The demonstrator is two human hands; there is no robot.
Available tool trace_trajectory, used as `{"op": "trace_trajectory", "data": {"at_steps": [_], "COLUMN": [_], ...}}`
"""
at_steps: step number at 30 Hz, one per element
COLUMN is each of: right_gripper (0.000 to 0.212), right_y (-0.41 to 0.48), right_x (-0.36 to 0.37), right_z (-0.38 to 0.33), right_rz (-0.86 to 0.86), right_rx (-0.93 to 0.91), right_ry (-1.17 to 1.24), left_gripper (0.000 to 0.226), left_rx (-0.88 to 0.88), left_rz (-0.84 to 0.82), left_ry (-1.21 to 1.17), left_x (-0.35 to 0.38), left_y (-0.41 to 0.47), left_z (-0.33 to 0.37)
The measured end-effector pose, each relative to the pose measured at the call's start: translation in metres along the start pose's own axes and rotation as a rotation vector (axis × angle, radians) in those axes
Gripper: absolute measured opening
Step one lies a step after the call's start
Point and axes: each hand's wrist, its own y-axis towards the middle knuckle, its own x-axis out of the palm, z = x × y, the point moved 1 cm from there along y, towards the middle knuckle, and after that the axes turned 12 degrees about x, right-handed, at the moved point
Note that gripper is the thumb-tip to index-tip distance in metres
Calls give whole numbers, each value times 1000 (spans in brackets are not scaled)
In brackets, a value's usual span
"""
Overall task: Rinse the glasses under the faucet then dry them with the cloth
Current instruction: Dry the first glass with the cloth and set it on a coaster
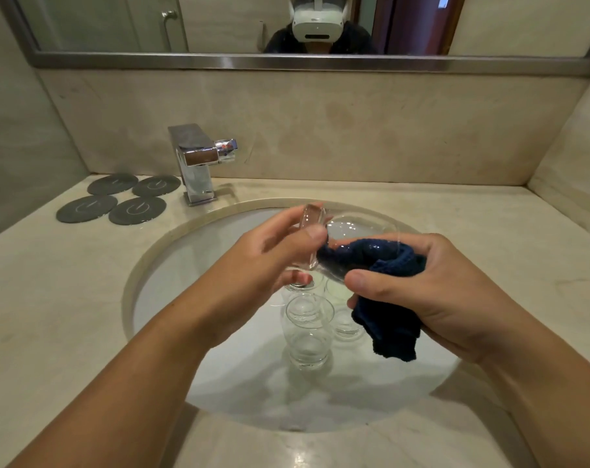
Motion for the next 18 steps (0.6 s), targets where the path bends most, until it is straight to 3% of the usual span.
{"op": "trace_trajectory", "data": {"at_steps": [5,9,12,15,18], "right_gripper": [35,29,25,27,33], "right_y": [4,5,3,2,3], "right_x": [-3,-2,-3,-2,-3], "right_z": [3,4,3,1,3], "right_rz": [73,33,-10,-36,2], "right_rx": [-60,-41,2,35,39], "right_ry": [-69,-14,104,116,77], "left_gripper": [56,49,60,66,58], "left_rx": [-47,45,103,106,53], "left_rz": [97,46,29,20,2], "left_ry": [58,70,95,133,82], "left_x": [1,0,-1,-3,-2], "left_y": [1,1,0,-1,-2], "left_z": [-2,-3,-1,2,1]}}
